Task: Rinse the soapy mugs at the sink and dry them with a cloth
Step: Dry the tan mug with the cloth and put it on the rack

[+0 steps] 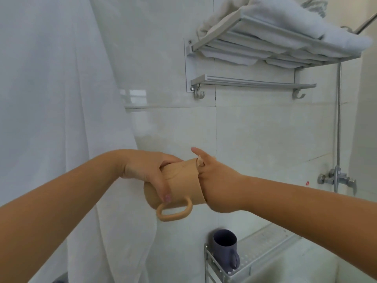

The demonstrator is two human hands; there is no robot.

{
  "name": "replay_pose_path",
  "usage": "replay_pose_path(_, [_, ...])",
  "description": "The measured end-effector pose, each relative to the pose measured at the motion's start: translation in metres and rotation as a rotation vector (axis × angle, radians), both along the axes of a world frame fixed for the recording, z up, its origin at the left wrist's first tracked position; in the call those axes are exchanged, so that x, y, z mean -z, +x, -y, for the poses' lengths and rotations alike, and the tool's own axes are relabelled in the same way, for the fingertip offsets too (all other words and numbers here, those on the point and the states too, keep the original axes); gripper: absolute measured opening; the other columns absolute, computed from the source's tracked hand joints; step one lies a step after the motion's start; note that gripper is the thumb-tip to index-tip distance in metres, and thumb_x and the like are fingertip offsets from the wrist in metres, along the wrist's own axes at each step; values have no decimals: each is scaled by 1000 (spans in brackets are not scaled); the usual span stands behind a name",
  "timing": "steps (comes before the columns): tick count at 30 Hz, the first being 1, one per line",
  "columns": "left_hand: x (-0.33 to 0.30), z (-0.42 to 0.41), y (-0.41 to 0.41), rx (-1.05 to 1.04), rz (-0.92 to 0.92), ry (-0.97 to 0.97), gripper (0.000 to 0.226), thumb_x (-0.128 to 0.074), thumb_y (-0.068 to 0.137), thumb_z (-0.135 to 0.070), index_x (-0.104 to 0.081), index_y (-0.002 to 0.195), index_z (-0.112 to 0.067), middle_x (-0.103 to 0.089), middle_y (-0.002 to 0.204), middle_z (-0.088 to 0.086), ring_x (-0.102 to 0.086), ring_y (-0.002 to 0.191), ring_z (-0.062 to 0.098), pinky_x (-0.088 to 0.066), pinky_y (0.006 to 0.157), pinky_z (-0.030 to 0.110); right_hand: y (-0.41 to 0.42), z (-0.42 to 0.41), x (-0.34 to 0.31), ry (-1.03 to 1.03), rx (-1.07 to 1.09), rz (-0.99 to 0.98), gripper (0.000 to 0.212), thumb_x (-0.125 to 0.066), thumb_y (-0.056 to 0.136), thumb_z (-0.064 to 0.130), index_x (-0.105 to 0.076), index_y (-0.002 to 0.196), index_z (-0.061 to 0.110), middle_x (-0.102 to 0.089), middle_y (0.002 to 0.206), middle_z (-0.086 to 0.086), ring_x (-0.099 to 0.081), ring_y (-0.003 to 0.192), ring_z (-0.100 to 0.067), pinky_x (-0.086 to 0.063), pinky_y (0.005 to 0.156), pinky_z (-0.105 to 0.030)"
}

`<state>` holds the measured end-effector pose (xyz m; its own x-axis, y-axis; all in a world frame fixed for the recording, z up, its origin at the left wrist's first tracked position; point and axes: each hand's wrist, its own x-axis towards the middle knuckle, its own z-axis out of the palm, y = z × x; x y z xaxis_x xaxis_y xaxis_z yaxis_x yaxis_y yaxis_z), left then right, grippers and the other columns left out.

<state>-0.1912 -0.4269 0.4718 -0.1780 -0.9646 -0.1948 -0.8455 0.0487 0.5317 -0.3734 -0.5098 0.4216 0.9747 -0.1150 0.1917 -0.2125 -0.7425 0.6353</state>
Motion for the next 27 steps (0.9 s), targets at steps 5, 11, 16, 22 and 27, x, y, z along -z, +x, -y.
replay_pose_path(5, [6, -3, -6, -75, 165, -402, 78, -90, 55, -16, -57, 123, -35, -64, 108, -17, -61, 98, 1, -54, 79, 21, -2, -1, -6, 1014, 202, 114, 15, -55, 82, 1, -45, 74, 8, -43, 71, -1, -40, 57, -10, -32, 51, -18])
replay_pose_path(11, [25, 0, -6, -86, 480, -856, 91, -82, 59, -25, -40, 140, -33, -54, 130, -10, -49, 116, 15, -44, 96, 36, -1, 8, -8, 1796, -14, 461, 40, -53, 54, 2, -56, 93, -8, -50, 80, -7, -47, 75, -18, -35, 64, -23])
replay_pose_path(16, [49, 8, 6, -101, 569, -1107, 91, -82, 62, -28, -36, 141, -28, -54, 133, -5, -48, 121, 21, -46, 96, 39, -4, 9, -3, 2236, -182, 816, 37, -54, 65, 0, -62, 102, 2, -65, 86, -10, -60, 78, -22, -49, 63, -29])
replay_pose_path(22, [71, 10, 1, -546, 148, -920, 83, -78, 48, -55, -48, 123, -39, -53, 107, -21, -47, 100, 9, -41, 87, 31, -21, 18, -13, 2333, -205, 1407, 25, -40, 96, 11, -63, 101, 2, -66, 101, -21, -63, 95, -32, -50, 84, -50])
replay_pose_path(27, [94, 34, -8, -514, -756, -605, 80, -90, 45, -31, -58, 117, -23, -71, 107, -3, -67, 100, 15, -53, 72, 23, -38, 32, -13, 1770, -57, 1687, 30, -40, 96, 19, -59, 79, 2, -60, 60, -20, -66, 76, -32, -49, 71, -38])
